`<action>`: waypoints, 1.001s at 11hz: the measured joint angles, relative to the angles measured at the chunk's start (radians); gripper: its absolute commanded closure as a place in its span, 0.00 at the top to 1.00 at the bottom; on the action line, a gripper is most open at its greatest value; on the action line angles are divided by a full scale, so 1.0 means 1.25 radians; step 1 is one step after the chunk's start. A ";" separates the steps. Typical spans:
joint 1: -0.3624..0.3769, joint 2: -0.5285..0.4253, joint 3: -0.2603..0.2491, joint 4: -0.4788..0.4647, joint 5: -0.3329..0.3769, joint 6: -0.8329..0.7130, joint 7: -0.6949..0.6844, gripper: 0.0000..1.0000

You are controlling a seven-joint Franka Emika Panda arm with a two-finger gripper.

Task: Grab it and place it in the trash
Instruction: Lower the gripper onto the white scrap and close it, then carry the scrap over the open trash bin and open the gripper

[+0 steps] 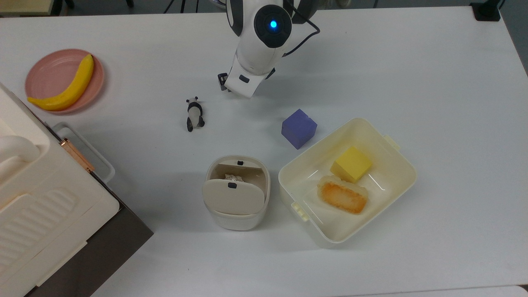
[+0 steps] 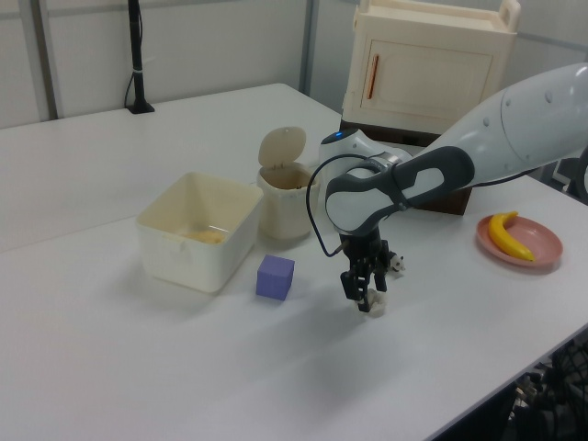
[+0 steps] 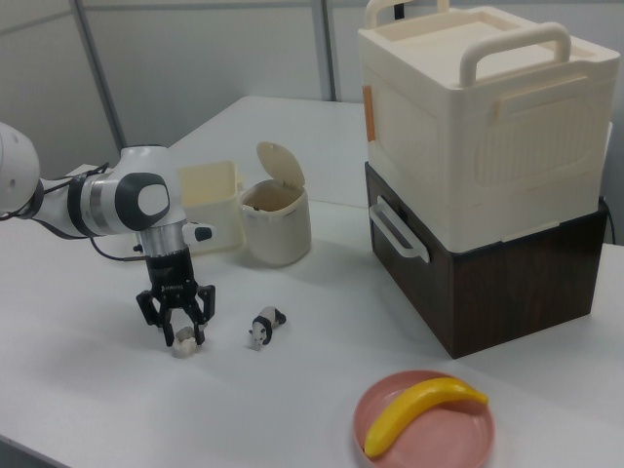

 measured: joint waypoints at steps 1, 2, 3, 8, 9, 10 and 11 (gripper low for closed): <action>0.000 0.001 0.000 0.000 -0.002 0.001 -0.015 0.12; 0.000 0.001 0.000 0.001 -0.002 0.002 -0.029 0.04; 0.000 0.000 0.000 0.006 -0.002 0.006 -0.037 0.04; -0.015 -0.026 -0.006 0.208 0.043 -0.025 -0.073 0.00; -0.023 -0.028 -0.007 0.253 0.055 -0.028 -0.080 0.00; -0.035 -0.026 -0.008 0.297 0.071 -0.013 -0.081 0.00; -0.047 -0.018 -0.008 0.336 0.097 0.023 -0.081 0.00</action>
